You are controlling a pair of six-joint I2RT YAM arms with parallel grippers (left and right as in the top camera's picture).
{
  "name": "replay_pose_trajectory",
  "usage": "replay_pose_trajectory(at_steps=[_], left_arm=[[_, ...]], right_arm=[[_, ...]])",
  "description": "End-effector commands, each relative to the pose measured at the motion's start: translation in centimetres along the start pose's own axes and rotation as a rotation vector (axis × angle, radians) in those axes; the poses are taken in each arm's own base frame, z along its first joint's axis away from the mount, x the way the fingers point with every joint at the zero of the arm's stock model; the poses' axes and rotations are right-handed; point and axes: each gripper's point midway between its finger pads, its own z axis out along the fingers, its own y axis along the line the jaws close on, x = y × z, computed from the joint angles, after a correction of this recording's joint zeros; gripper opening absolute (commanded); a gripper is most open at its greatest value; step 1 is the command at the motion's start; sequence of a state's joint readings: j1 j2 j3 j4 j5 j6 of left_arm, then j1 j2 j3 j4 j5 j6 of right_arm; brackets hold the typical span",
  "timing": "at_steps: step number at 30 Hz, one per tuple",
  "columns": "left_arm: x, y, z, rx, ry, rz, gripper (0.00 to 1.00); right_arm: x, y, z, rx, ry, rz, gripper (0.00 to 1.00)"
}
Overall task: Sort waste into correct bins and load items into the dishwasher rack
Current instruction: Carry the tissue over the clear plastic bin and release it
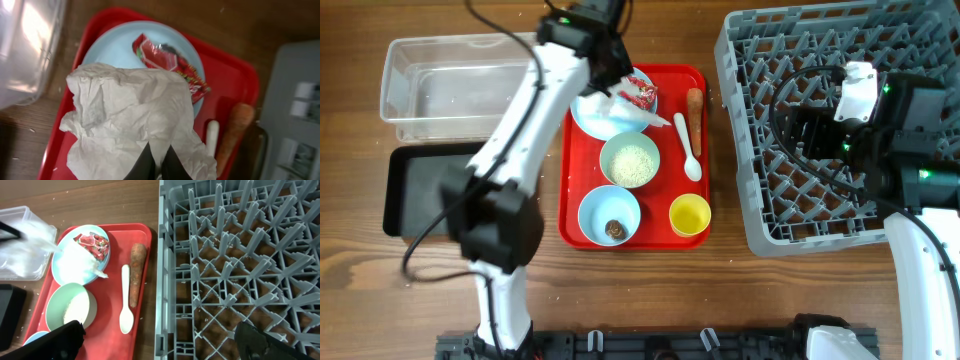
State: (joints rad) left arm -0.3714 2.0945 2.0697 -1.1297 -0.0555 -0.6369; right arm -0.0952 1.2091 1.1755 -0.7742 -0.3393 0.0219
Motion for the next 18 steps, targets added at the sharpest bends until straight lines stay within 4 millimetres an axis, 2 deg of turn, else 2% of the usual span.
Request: replay_pose_trajectory(at_steps=[1, 2, 4, 6, 7, 8, 9, 10, 12, 13, 16, 18], left_arm=[[-4.4, 2.4, -5.5, 0.033, -0.145, -0.006, 0.04], [-6.4, 4.1, -6.8, 0.031, -0.198, -0.018, 0.04], [-9.3, 7.6, -7.7, -0.004, -0.262, -0.063, 0.04], [-11.2, 11.8, -7.4, -0.068, -0.28, -0.1, 0.04], [-12.2, 14.7, -6.4, -0.111, -0.268, -0.116, 0.04], [-12.5, 15.8, -5.9, -0.126, -0.263, -0.128, 0.05], [-12.9, 17.3, -5.0, -0.147, -0.252, -0.136, 0.11], [-13.2, 18.3, -4.2, -0.161, -0.245, -0.149, 0.32], [-13.6, 20.4, -2.0, -0.189, -0.217, -0.18, 0.88], [-13.6, 20.8, -1.1, -0.196, -0.205, -0.184, 1.0], [-13.8, 20.5, -0.8, -0.189, -0.211, -0.166, 1.0], [-13.7, 18.9, -1.4, -0.129, -0.207, -0.112, 1.0]], right_arm=[[-1.0, 0.0, -0.5, 0.006, -0.026, 0.0, 1.0], [-1.0, 0.0, -0.5, 0.006, -0.026, 0.0, 1.0], [-1.0, 0.0, -0.5, 0.006, -0.026, 0.0, 1.0], [-1.0, 0.0, -0.5, 0.006, -0.026, 0.0, 1.0], [-1.0, 0.0, -0.5, 0.006, -0.026, 0.0, 1.0], [-1.0, 0.0, -0.5, 0.006, -0.026, 0.0, 1.0], [-1.0, 0.0, -0.5, 0.006, -0.026, 0.0, 1.0], [-1.0, 0.0, -0.5, 0.006, -0.026, 0.0, 1.0], [-1.0, 0.0, -0.5, 0.006, -0.026, 0.0, 1.0], [-1.0, 0.0, -0.5, 0.006, -0.025, 0.0, 1.0], [-1.0, 0.0, -0.5, 0.006, -0.025, 0.0, 1.0], [-1.0, 0.0, -0.5, 0.006, -0.026, 0.0, 1.0]])
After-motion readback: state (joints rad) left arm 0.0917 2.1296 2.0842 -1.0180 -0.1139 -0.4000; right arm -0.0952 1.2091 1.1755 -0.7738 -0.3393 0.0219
